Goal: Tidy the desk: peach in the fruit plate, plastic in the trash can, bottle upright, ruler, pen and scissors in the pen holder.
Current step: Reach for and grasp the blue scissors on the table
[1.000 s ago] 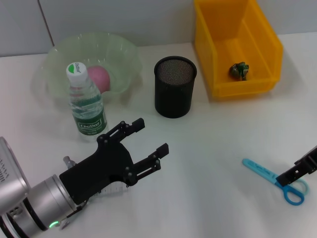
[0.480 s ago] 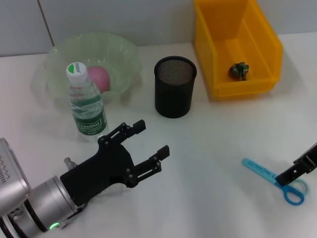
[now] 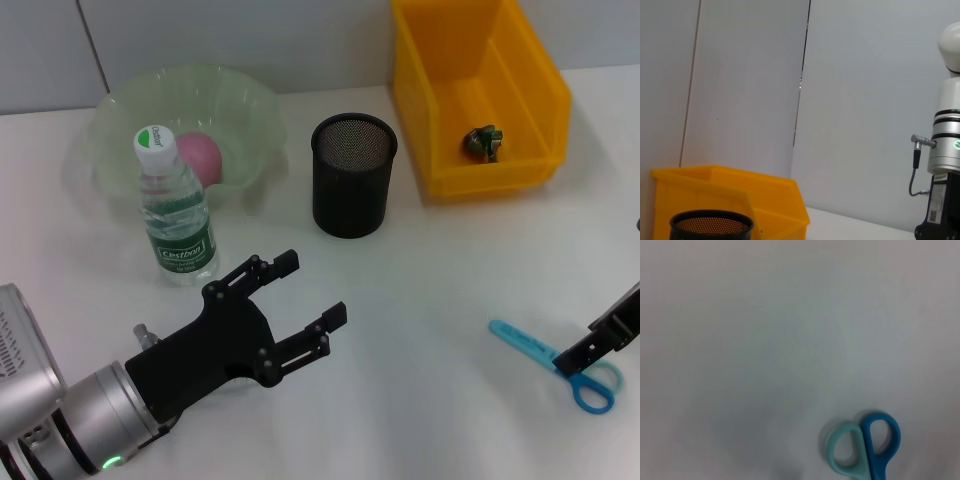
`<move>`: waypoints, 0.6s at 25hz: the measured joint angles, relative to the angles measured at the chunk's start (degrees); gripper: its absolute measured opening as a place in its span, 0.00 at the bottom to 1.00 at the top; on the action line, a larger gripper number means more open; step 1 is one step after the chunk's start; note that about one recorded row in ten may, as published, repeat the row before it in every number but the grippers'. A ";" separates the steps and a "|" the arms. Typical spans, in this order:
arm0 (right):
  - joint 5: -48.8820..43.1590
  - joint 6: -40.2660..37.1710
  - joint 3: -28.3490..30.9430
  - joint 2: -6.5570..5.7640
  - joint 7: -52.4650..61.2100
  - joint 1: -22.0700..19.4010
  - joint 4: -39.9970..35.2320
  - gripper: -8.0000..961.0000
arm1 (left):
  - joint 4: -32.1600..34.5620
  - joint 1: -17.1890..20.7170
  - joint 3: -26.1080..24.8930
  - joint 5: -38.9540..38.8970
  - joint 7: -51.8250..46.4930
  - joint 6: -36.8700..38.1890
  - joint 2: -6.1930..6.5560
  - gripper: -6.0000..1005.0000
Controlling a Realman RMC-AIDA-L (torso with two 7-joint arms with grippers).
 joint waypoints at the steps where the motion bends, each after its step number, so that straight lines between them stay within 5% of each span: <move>1: -0.14 0.02 -0.03 0.03 0.03 0.15 0.06 0.83 | 0.00 0.01 0.01 -0.01 0.00 0.00 0.00 0.79; 15: -2.36 1.75 -0.16 0.18 0.68 3.94 4.54 0.83 | 0.00 -0.05 0.03 -0.07 0.00 -0.04 0.00 0.79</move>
